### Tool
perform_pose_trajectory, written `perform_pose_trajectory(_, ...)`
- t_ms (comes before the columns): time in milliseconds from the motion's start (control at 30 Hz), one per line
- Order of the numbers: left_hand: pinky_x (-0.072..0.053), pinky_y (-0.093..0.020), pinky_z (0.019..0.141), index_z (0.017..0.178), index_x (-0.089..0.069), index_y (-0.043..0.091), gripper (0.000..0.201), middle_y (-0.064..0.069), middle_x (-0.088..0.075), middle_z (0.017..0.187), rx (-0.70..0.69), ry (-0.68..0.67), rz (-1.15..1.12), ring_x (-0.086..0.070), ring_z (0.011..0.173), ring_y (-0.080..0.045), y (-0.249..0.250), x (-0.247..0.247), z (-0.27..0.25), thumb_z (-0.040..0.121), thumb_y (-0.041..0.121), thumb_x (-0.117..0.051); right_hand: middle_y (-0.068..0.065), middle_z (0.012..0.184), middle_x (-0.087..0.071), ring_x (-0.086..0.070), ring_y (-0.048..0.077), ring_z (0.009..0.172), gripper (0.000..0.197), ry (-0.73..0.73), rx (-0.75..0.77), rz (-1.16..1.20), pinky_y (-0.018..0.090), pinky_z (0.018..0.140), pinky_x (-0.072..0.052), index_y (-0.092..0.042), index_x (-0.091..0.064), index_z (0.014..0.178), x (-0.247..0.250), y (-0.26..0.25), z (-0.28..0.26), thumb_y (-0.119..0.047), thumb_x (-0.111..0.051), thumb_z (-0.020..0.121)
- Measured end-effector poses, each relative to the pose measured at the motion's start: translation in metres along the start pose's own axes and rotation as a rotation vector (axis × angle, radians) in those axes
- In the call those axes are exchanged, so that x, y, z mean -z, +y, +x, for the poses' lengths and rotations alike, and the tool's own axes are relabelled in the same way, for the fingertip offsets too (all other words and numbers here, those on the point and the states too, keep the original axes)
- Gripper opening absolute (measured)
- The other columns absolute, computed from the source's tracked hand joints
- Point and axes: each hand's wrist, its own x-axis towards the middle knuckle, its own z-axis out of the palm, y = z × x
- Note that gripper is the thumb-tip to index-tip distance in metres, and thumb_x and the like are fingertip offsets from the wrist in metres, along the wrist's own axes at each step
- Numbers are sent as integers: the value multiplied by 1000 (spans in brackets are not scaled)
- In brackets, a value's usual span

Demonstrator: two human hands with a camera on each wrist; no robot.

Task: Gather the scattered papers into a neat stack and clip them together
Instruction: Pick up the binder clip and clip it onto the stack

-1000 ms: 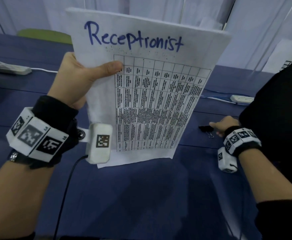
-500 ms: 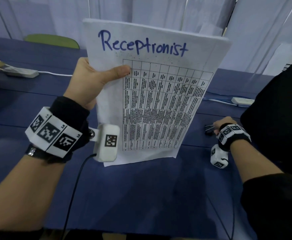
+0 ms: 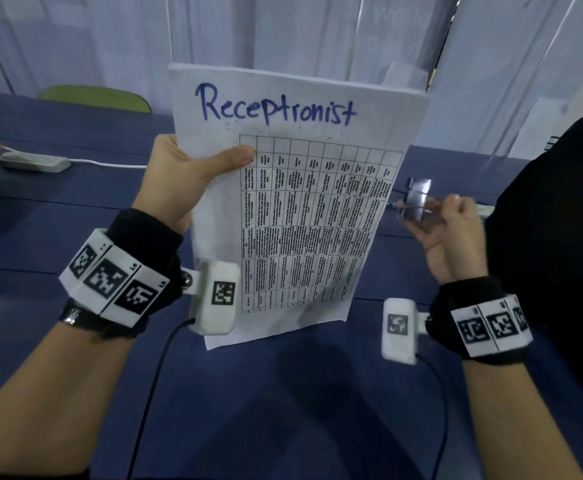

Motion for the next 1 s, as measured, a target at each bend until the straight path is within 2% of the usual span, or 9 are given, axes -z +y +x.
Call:
perform_pose_trajectory(133,-59,-25,73,75,-71,14,20,10,-76,69,10,22,14,-73,70,-6,1,-2,0,76,-6,-68,8,108,-53,-56,11,88,16,48,634,-105,33,83,-49,-32,-50,83,-31,-16,-42,-34,-41,96)
perform_pose_trajectory(233,-58,-23,70,78,-68,11,18,11,-75,68,8,21,10,-72,69,-5,2,-4,-1,76,-6,-67,6,123,-47,-53,13,105,18,-113,888,-301,43,97,-46,-31,-47,85,-60,-5,-69,-17,-41,94)
perform_pose_trajectory(333,-58,-23,74,76,-70,15,19,11,-75,69,8,13,35,-73,71,-5,2,-7,-5,75,-4,-69,7,123,-41,-54,23,110,19,-246,764,-440,44,100,-45,-29,-45,73,-89,5,-77,-17,-47,88)
perform_pose_trajectory(433,-58,-23,76,74,-71,17,19,13,-75,67,-12,21,61,-72,69,-3,3,-10,-8,74,-2,-71,-9,114,-40,-44,-9,114,20,-290,746,-546,10,101,-34,-9,-58,66,-98,14,-78,-18,-54,84)
perform_pose_trajectory(500,-58,-21,74,71,-70,18,20,15,-74,64,-24,42,63,-71,66,-1,3,-11,-8,74,-2,-72,-3,115,-41,-46,-16,107,20,-308,769,-539,1,97,-30,0,-64,69,-100,19,-77,-15,-60,81)
perform_pose_trajectory(567,-57,-20,73,71,-70,19,21,16,-73,63,-33,47,70,-70,65,0,3,-10,-8,74,-2,-71,7,120,-41,-55,-3,104,17,-327,731,-491,5,98,-38,-1,-69,76,-102,21,-78,-17,-65,77)
perform_pose_trajectory(667,-55,-16,68,61,-75,23,30,15,-74,64,-52,19,76,-70,66,1,2,-11,-8,75,-3,-69,-5,115,-47,-60,25,107,18,-361,632,-374,37,101,-48,-17,-64,85,-104,17,-83,-19,-73,70)
perform_pose_trajectory(767,-56,-18,71,60,-76,27,35,16,-74,66,-54,8,75,-71,68,0,0,-11,-8,76,-3,-69,-7,103,-54,-59,27,111,58,-367,347,-228,39,103,-47,-30,-45,97,-107,6,-87,3,-78,62)
perform_pose_trajectory(1000,-57,-25,79,62,-75,24,29,14,-75,68,-50,38,71,-71,71,-3,1,-9,-8,74,-2,-71,5,112,-59,-58,22,110,66,-409,97,-60,42,107,-41,2,-39,134,-107,-6,-84,10,-64,74)
